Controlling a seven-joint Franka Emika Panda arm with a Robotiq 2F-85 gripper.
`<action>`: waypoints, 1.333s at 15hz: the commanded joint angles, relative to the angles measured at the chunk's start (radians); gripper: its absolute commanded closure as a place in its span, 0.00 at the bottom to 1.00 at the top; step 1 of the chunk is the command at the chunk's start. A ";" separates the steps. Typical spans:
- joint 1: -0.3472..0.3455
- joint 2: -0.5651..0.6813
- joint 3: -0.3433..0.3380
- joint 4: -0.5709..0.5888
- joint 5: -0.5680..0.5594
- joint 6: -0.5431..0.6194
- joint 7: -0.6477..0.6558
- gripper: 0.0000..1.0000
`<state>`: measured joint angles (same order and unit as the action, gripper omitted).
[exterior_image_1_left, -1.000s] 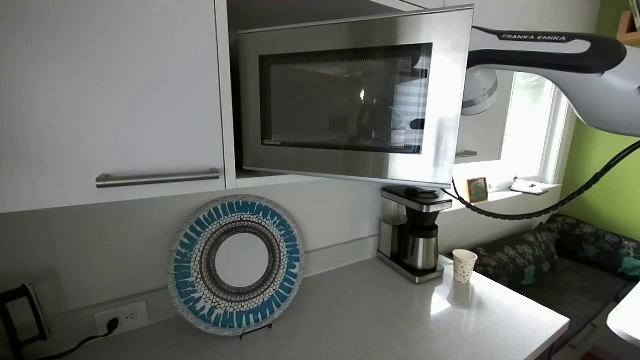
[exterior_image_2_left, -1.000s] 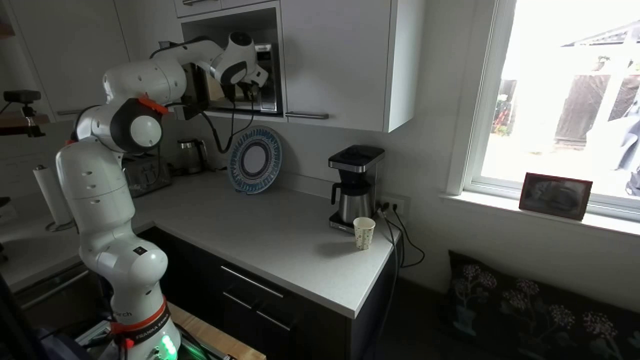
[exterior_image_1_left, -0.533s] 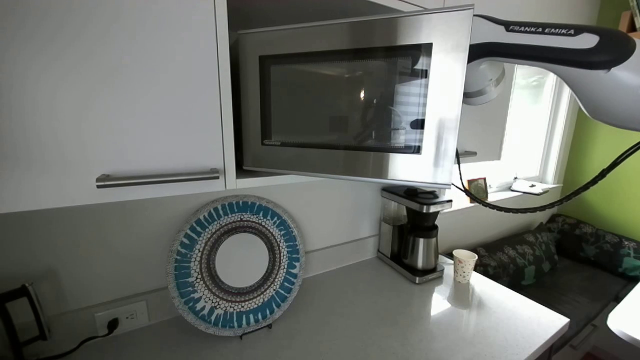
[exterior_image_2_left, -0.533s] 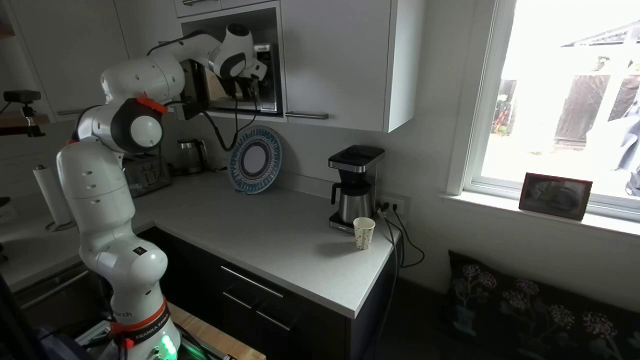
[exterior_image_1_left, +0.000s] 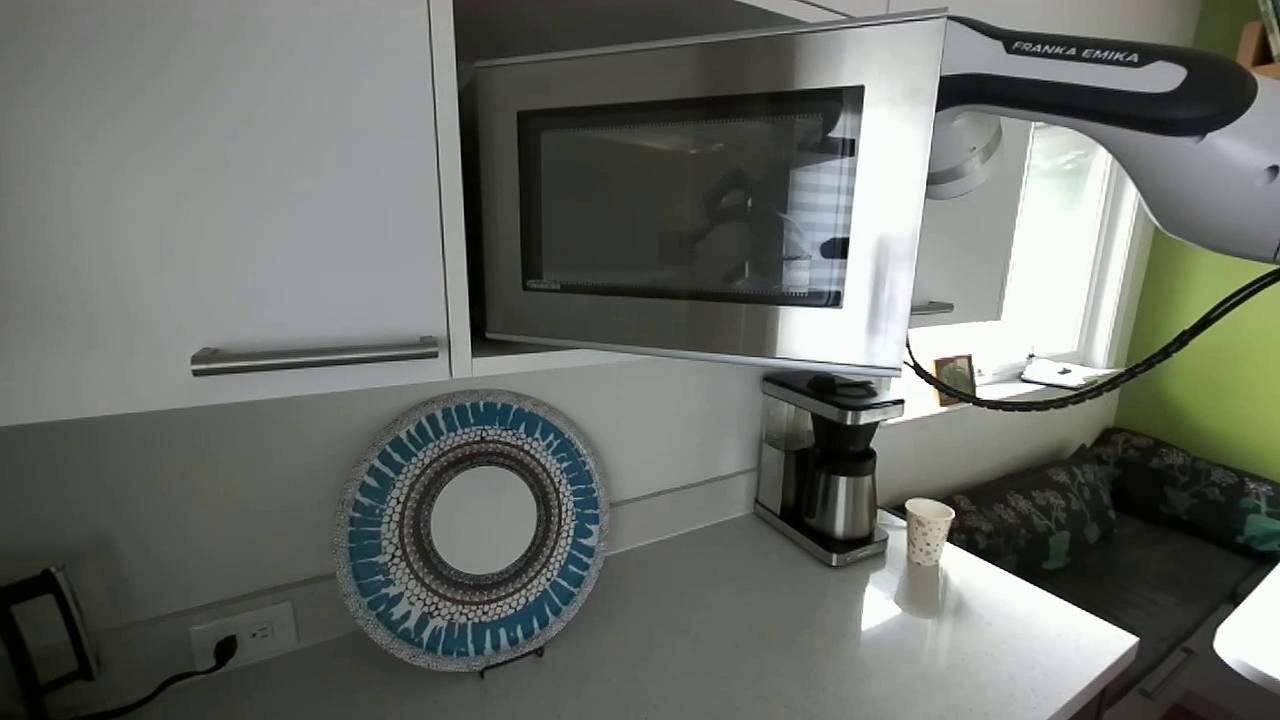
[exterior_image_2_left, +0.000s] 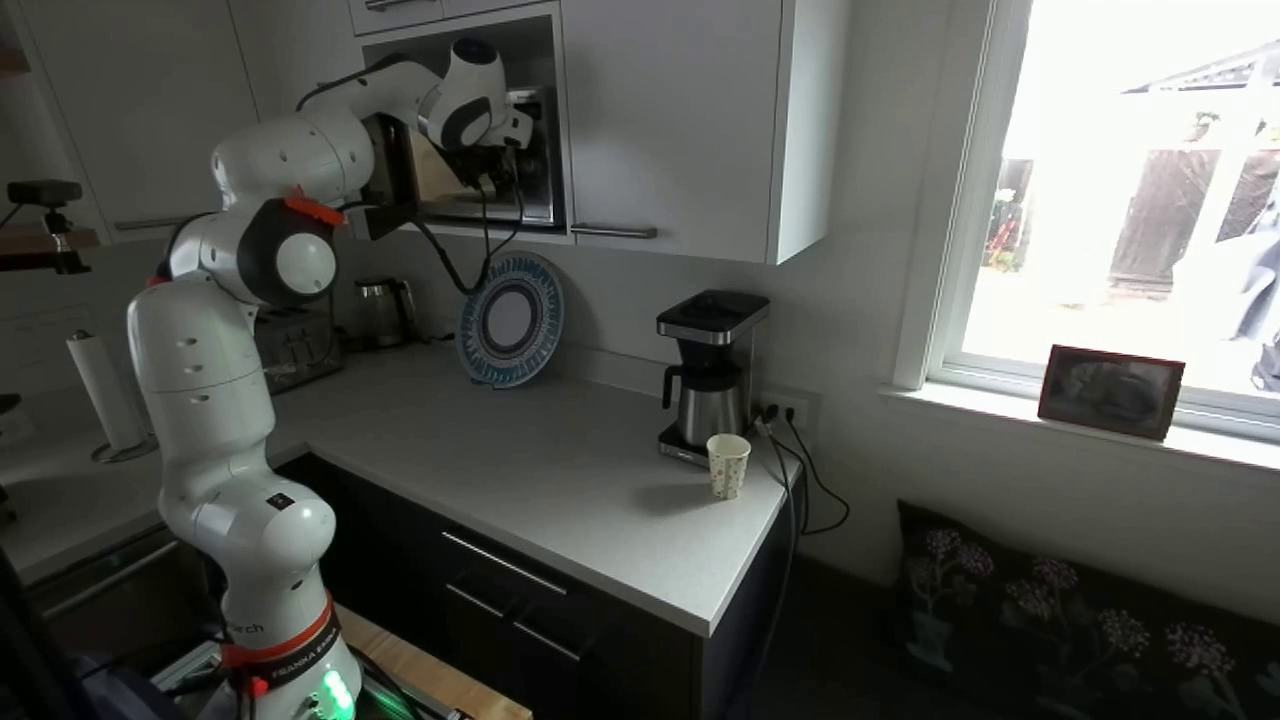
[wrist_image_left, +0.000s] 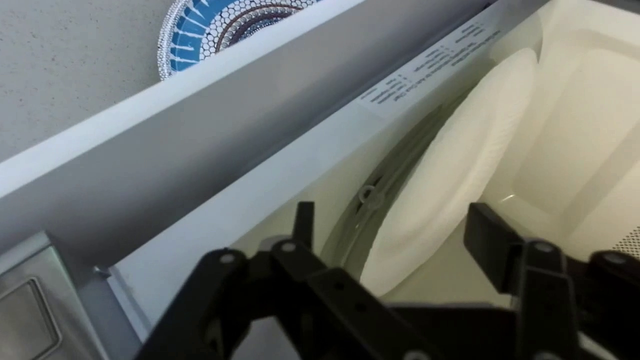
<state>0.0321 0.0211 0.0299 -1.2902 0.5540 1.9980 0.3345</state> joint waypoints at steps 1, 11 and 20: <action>0.010 0.063 0.010 0.087 -0.013 -0.010 -0.020 0.00; 0.023 0.105 0.027 0.143 -0.062 -0.039 0.012 0.21; 0.060 0.126 0.041 0.135 -0.178 -0.007 0.200 0.00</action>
<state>0.0816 0.0741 0.0661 -1.2036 0.4030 1.9752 0.5046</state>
